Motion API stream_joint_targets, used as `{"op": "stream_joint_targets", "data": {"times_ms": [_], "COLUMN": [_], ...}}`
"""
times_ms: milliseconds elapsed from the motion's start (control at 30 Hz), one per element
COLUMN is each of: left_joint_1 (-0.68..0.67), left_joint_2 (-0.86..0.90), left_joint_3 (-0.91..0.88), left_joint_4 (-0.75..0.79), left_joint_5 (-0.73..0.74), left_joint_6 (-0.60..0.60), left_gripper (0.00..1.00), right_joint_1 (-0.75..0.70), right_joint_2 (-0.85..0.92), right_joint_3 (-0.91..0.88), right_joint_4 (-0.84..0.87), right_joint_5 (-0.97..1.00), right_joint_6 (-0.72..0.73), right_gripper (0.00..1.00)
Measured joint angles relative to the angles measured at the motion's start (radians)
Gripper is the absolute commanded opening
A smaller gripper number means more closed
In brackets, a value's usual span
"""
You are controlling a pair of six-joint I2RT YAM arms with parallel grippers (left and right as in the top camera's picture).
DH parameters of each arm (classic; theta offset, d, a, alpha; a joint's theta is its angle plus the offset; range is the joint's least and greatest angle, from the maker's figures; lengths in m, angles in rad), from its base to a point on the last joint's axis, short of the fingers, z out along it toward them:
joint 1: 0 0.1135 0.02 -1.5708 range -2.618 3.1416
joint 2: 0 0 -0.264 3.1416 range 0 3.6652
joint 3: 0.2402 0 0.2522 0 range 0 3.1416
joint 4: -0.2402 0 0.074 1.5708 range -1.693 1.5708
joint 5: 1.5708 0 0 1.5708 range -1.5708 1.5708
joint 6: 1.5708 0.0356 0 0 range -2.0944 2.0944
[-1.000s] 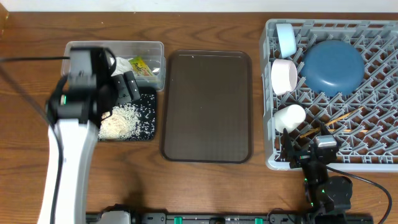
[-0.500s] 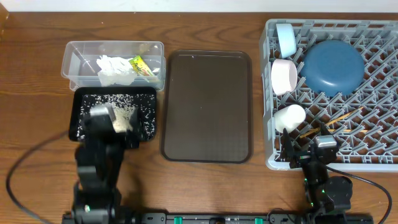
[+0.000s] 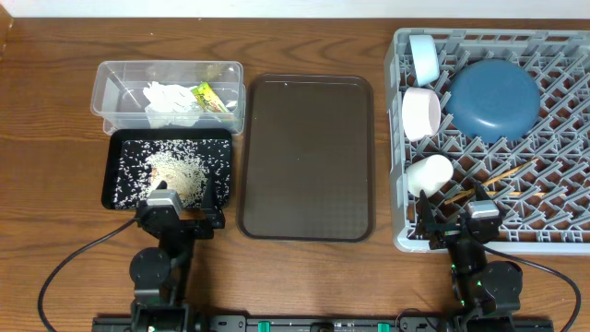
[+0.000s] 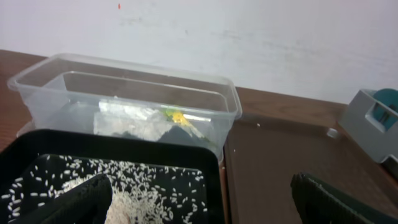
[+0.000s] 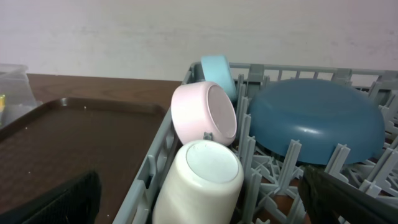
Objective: Sort waste into correct bins and load items into the dishwasher rack
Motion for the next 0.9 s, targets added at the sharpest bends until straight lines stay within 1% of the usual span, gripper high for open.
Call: {"op": "stream_joint_targets", "data": {"times_ms": [167,400,533,900], "left_joint_1": [-0.004,-0.004,-0.004,-0.004], "left_joint_2": [-0.067,-0.161,-0.169,-0.169], "left_joint_3": [-0.044,-0.058,-0.053,-0.051], "left_joint_4": [0.002,-0.077,-0.100,-0.104], "left_joint_5": [0.004,0.007,-0.001,-0.009], "left_joint_6": [0.003,0.008,0.015,0.026], "left_gripper": [0.94,0.94,0.94,0.94], "right_joint_1": [0.000,0.000,0.000,0.000], "right_joint_2": [0.000,0.000,0.000,0.000], "right_joint_3": [0.000,0.000,0.000,0.000], "right_joint_4": [0.000,0.000,0.000,0.000], "right_joint_5": [0.000,0.000,0.000,0.000], "right_joint_6": [0.000,0.000,0.000,0.000], "right_gripper": [0.99,0.99,0.99,0.99]}}
